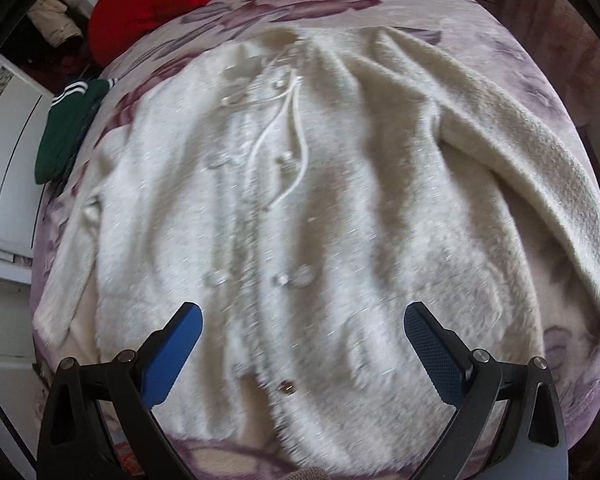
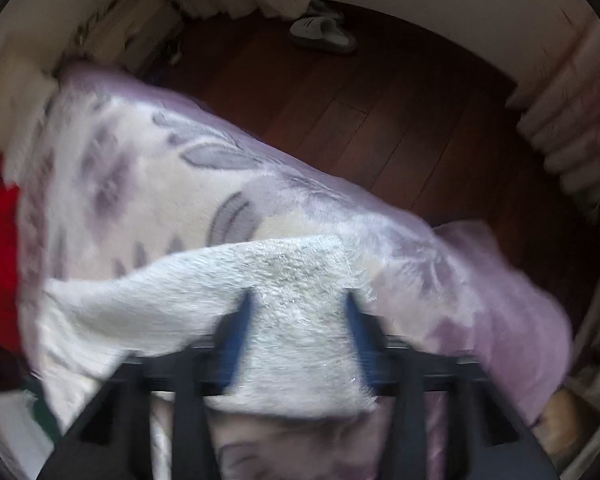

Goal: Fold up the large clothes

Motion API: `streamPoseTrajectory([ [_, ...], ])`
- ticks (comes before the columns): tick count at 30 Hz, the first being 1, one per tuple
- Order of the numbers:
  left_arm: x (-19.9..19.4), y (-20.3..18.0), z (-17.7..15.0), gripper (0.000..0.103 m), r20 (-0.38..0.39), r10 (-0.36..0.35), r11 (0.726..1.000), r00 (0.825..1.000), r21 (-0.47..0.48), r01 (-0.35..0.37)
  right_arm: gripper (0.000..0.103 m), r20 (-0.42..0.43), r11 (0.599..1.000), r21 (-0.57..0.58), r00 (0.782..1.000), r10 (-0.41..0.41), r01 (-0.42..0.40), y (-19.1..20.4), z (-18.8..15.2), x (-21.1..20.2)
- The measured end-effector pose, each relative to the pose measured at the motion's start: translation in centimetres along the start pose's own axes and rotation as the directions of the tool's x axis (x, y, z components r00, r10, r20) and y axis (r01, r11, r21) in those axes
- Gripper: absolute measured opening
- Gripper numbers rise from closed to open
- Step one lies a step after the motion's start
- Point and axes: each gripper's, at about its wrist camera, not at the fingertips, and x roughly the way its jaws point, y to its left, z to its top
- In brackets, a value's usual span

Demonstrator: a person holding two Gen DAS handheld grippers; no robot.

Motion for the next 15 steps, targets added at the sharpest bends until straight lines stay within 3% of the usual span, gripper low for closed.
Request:
streamPoseTrajectory([
  [4,1.2,-0.7,-0.4,0.103,-0.03,-0.011,1.0,0.999,0.001,0.011,0.072,-0.072,0.962,0.252,0.99,0.125,-0.103,-4.3,-3.2,-0.8],
  [7,2.5,-0.3,-1.1,0.103,-0.058,0.001,1.0,0.998,-0.011,-0.002,0.072,-0.117,0.863,0.457,0.947,0.3,-0.216,-6.8,-7.2,1.9],
  [10,4.3,0.7,-2.1,0.103,-0.098,0.048,0.999,0.994,-0.009,-0.05,0.072,-0.074,0.817,0.513,0.935,0.346,-0.262,-6.9,-8.5,4.7],
  [15,6.0,3.0,-3.1,0.103,-0.136,0.084,0.995,0.987,-0.037,-0.089,0.071,0.038,0.768,0.548,0.927,0.372,-0.331,-4.8,-7.2,7.4],
])
